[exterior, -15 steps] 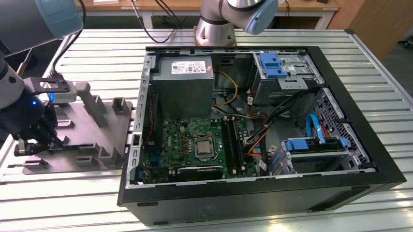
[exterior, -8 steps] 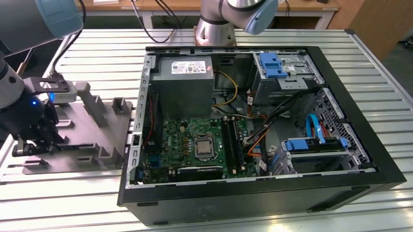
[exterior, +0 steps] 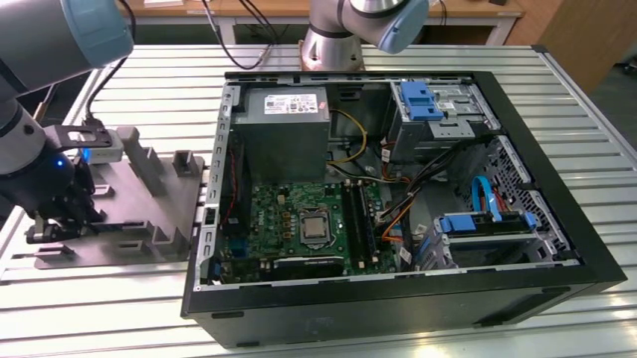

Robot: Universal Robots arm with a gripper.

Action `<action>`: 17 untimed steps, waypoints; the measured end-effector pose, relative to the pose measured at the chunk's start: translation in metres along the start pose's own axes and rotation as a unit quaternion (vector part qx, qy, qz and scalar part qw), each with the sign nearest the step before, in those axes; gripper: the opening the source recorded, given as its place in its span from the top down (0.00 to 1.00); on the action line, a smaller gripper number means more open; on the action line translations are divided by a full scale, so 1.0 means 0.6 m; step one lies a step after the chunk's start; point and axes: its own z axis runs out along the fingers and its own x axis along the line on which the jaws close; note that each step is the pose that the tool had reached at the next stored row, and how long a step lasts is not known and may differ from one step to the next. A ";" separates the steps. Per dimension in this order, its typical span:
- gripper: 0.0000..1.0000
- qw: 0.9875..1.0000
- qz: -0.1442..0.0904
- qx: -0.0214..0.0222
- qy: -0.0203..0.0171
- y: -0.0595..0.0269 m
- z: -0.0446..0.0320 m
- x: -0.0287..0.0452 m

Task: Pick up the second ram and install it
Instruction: 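Pick up the second ram and move it above second insertion slot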

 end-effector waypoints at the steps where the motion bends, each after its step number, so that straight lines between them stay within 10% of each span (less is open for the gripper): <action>1: 0.70 1.000 0.000 0.000 0.000 0.000 0.003 0.000; 17: 0.86 1.000 0.000 0.000 0.000 0.000 0.004 0.000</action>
